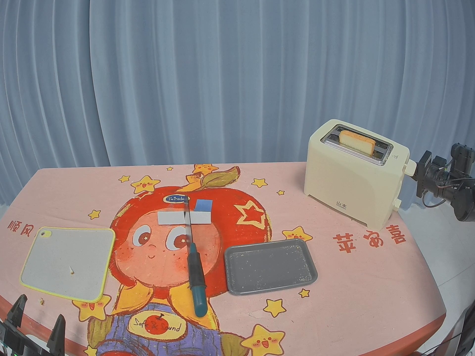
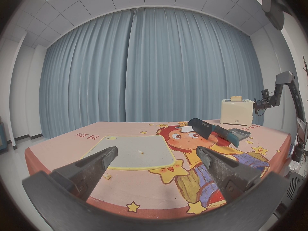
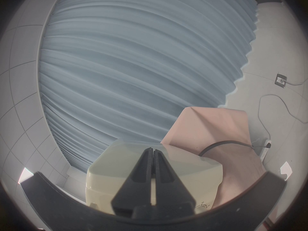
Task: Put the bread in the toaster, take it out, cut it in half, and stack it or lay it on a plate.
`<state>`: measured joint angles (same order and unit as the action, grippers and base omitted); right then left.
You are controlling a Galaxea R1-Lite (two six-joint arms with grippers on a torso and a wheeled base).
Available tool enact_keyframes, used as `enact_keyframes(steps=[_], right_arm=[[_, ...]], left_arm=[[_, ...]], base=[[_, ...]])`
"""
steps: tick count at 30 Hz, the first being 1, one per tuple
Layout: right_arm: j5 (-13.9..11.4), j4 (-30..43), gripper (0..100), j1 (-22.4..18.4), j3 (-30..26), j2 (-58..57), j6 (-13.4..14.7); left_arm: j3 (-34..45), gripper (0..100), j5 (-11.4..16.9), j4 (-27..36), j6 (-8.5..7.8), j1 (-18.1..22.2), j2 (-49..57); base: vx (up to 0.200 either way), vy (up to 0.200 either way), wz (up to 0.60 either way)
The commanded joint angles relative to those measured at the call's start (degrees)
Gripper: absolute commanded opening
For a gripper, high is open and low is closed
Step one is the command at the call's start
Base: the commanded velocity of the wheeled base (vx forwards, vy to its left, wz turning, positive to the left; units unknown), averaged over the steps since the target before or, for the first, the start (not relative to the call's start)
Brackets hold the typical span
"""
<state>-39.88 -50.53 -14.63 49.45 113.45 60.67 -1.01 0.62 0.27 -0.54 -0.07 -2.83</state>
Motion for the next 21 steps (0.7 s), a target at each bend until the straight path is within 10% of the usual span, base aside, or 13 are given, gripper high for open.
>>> enact_keyframes(steps=[1,21], right_arm=[[0.1,-0.1,0,0.0,-0.1,-0.2,0.0],[0.3,0.0,0,-0.8,-0.1,3.0,-0.5]], left_arm=[[0.9,100,0.0,0.0,0.01,0.0,-0.1],[0.9,100,0.0,0.0,0.01,0.0,-0.1]], base=[[0.000,0.000,0.00],[0.000,0.000,0.00]])
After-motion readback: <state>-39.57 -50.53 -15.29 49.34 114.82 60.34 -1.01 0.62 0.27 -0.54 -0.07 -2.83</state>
